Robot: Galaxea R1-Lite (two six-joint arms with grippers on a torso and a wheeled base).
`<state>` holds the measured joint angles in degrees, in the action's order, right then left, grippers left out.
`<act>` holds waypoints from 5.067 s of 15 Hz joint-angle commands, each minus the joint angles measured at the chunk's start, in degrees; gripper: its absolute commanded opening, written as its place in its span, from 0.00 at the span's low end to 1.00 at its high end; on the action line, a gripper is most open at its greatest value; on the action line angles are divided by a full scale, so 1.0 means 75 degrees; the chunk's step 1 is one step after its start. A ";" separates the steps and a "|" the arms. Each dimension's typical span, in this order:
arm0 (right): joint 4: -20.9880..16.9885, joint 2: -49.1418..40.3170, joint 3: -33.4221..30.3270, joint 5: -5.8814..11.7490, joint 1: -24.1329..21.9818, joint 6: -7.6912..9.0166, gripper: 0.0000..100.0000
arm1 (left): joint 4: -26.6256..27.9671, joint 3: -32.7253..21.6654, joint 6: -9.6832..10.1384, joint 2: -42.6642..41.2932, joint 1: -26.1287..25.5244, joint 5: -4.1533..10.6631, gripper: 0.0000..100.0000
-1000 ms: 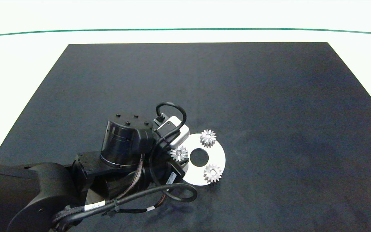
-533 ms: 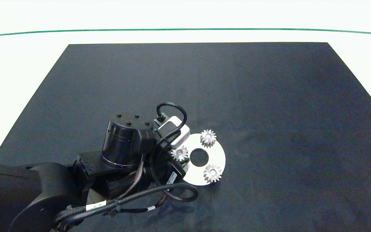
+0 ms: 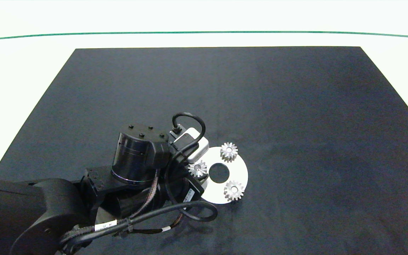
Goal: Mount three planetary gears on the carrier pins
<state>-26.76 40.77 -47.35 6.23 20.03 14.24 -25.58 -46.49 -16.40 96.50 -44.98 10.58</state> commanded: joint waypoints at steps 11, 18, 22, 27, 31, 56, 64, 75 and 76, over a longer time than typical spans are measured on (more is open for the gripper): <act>-0.0018 -0.0010 -0.0003 0.0013 0.0001 0.0012 1.00 | -0.0047 0.0024 0.0018 -0.0011 -0.0014 0.0019 0.07; -0.0018 -0.0010 -0.0003 0.0001 0.0001 0.0012 1.00 | -0.0059 0.0024 0.0030 0.0024 -0.0026 0.0007 0.07; -0.0018 0.0002 0.0008 0.0001 0.0001 0.0023 1.00 | -0.0059 0.0047 0.0042 -0.0105 -0.0014 0.0007 0.07; -0.0030 -0.0021 0.0008 0.0001 0.0001 0.0023 1.00 | -0.0059 0.0070 0.0065 -0.0152 -0.0014 -0.0005 0.07; -0.0018 -0.0033 -0.0003 0.0001 0.0001 0.0023 1.00 | -0.0070 0.0082 0.0077 -0.0093 -0.0014 -0.0016 0.07; -0.0018 -0.0045 0.0008 0.0001 0.0001 0.0023 1.00 | -0.0539 0.0399 0.0077 0.0071 0.0009 -0.0075 0.07; -0.0030 -0.0045 0.0008 0.0001 0.0001 0.0023 1.00 | -0.0598 0.0469 0.0089 0.0047 0.0021 -0.0180 0.07; -0.0030 -0.0045 0.0008 0.0001 0.0001 0.0023 1.00 | -0.1453 0.0715 0.0100 0.0082 0.0115 -0.0333 0.07; -0.0030 -0.0045 0.0008 0.0001 0.0001 0.0023 1.00 | -0.1547 0.0762 0.0100 0.0082 0.0115 -0.0333 0.07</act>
<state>-26.84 40.35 -47.29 6.19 20.00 14.32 -36.82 -40.98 -15.54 97.07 -44.09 8.07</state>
